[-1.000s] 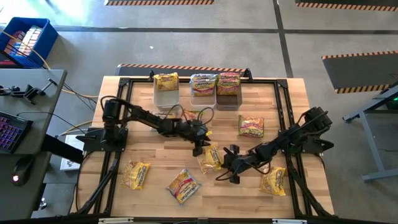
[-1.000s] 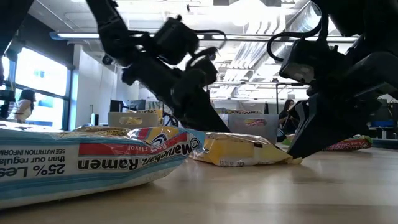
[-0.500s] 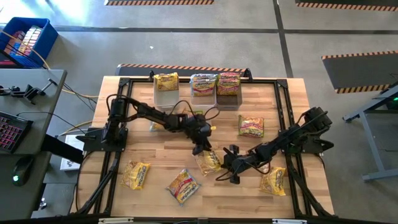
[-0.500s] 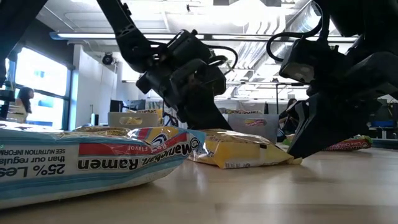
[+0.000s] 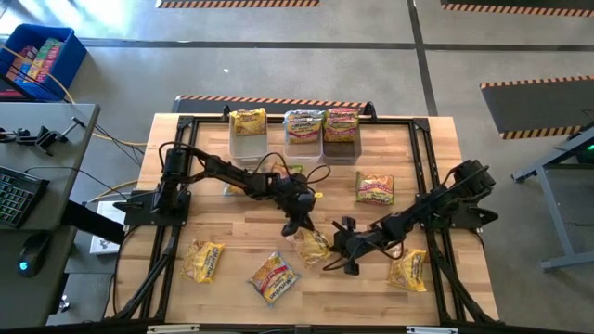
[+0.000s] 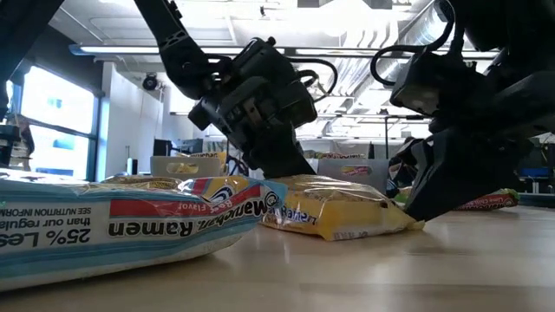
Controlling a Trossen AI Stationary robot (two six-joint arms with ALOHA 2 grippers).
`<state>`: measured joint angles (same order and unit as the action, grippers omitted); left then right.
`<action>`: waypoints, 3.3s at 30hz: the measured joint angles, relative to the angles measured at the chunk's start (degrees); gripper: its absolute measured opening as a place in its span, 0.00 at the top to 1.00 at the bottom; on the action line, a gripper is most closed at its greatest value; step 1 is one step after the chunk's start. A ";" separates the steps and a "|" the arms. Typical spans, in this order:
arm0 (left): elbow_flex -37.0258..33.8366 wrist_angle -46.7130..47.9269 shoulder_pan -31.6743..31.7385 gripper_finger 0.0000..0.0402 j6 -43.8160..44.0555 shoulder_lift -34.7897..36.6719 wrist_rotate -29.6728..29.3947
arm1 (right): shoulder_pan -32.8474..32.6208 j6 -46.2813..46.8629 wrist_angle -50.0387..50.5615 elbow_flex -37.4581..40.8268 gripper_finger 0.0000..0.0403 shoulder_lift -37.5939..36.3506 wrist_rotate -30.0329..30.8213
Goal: Sort Maruchan noodles
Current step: Put the middle yellow noodle pack into the gray bin
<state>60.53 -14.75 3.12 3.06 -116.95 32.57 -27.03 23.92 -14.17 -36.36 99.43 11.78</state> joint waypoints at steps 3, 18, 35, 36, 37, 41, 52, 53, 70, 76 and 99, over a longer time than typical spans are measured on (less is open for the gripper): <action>0.00 -0.14 -0.47 1.00 -2.31 0.00 -0.84 | -0.19 -1.48 1.35 0.18 1.00 -1.77 -0.30; -0.03 -2.61 -1.16 1.00 -3.96 1.87 -1.86 | -0.26 11.10 -10.28 8.60 0.93 -8.36 11.35; -0.04 3.03 -2.43 1.00 -6.78 9.22 -8.74 | 2.92 19.16 -13.94 8.46 0.43 -8.48 1.62; -0.04 3.12 -2.46 1.00 -6.77 9.22 -8.78 | 2.62 19.17 -13.95 8.46 0.43 -8.48 1.74; -0.04 3.24 -2.47 1.00 -6.78 9.22 -8.81 | 2.25 19.42 -13.93 8.46 0.43 -8.49 2.02; -0.04 3.63 -2.47 1.00 -6.75 9.22 -9.63 | 0.10 21.23 -13.87 8.46 0.44 -8.49 3.69; -0.04 3.30 -2.45 1.00 -6.75 9.22 -10.88 | -4.26 24.65 -26.16 14.00 0.44 -8.58 13.24; -0.04 3.28 -2.45 1.00 -6.76 9.22 -10.88 | -4.06 24.66 -26.82 14.23 0.44 -8.58 13.88; -0.04 2.43 -2.39 1.00 -6.74 9.22 -11.15 | -1.87 25.38 -52.03 14.13 0.44 8.63 11.19; -0.04 1.81 -2.39 1.00 -6.30 9.22 -11.35 | -0.32 21.52 -54.94 8.35 0.42 14.30 8.28; 0.00 4.54 -2.32 1.00 -5.22 13.39 -14.17 | -0.84 17.24 -46.02 1.90 0.82 16.47 17.53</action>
<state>60.53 -10.20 0.80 -2.17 -103.56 18.40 -27.87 41.16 -60.19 -34.46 115.90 29.30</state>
